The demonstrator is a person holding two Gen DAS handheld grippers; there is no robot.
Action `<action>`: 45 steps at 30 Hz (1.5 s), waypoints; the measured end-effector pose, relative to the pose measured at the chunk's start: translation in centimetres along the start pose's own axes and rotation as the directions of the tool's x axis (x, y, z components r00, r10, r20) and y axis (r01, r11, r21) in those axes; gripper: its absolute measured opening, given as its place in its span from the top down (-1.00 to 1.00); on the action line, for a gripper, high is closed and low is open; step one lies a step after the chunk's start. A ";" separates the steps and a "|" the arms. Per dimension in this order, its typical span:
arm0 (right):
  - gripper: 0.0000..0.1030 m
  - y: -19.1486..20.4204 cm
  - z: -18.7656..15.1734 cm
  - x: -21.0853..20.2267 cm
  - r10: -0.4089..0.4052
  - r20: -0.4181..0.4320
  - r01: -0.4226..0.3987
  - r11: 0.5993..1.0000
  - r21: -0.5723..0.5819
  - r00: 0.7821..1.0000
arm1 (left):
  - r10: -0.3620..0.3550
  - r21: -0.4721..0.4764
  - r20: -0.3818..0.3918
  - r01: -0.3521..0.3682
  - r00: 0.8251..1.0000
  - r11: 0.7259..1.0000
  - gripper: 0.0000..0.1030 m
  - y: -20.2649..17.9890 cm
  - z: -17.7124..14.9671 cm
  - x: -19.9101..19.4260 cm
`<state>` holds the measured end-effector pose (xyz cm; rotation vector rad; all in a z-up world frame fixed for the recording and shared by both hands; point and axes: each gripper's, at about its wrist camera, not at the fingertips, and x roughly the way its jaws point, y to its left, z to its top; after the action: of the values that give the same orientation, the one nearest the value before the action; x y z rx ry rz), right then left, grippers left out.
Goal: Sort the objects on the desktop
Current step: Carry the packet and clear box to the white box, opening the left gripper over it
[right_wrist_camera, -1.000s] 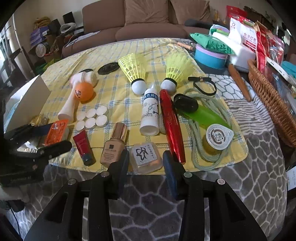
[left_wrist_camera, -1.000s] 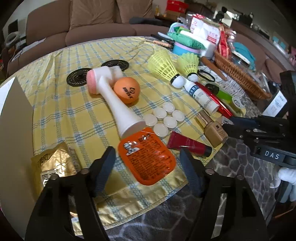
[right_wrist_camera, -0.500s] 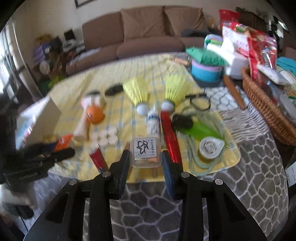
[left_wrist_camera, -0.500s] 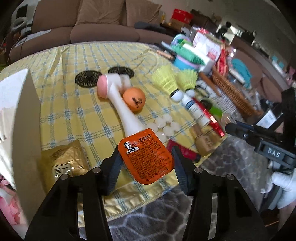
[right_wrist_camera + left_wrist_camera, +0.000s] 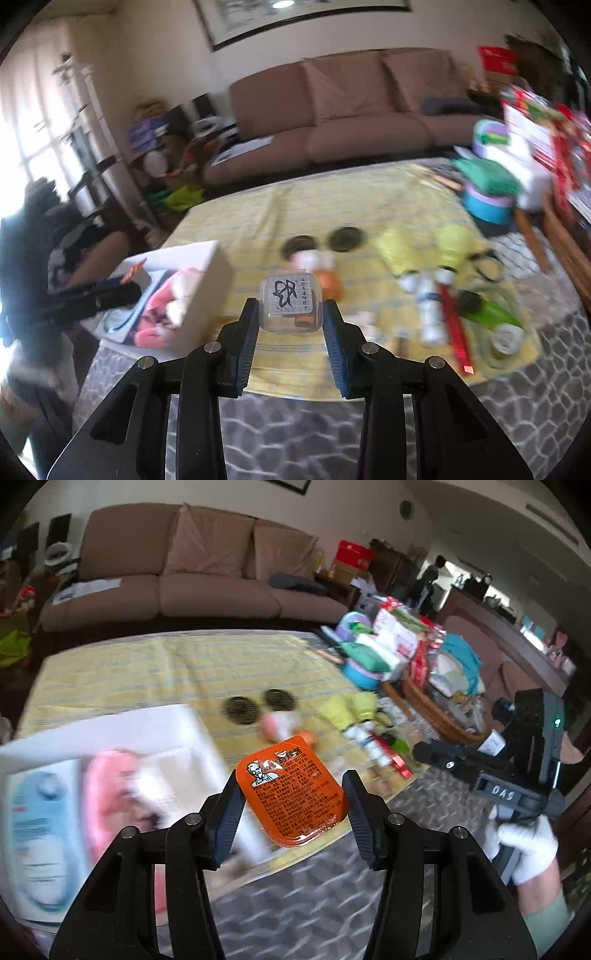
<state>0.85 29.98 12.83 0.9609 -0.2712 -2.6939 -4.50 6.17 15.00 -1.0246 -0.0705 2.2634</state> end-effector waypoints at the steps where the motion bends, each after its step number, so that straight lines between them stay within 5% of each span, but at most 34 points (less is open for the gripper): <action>1: 0.32 1.4 0.2 0.6 0.020 -0.011 -0.020 1.000 -0.020 1.000 | 0.019 0.002 -0.001 -0.019 1.000 1.000 0.03 1.1 -0.2 -0.7; 8: 0.32 9.1 0.3 5.7 0.126 -0.099 -0.137 0.984 -0.110 0.987 | 0.119 0.027 -0.101 -0.117 0.988 0.993 0.03 8.1 -3.5 -0.7; 15: 0.32 13.4 -0.3 9.3 0.165 -0.158 -0.186 0.973 -0.133 0.974 | 0.106 0.008 -0.120 -0.106 0.987 0.994 0.03 9.7 -3.3 2.2; 29: 0.32 12.1 6.1 12.6 0.128 -0.119 -0.142 0.983 -0.120 0.985 | 0.047 0.004 -0.169 -0.047 0.984 0.999 0.03 10.7 4.8 8.5; 39: 0.32 8.9 5.0 12.2 0.127 -0.116 -0.137 0.987 -0.083 0.985 | 0.041 0.160 -0.230 -0.004 0.972 0.987 0.03 10.4 6.0 11.5; 45: 0.32 7.5 4.5 12.1 0.133 -0.108 -0.139 0.989 -0.056 0.985 | 0.089 0.076 -0.220 -0.074 0.971 0.994 0.03 12.0 5.4 11.3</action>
<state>-9.64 19.51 11.05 1.0221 -0.2203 -2.5046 -20.16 4.27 7.73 -1.2587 0.1447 2.1915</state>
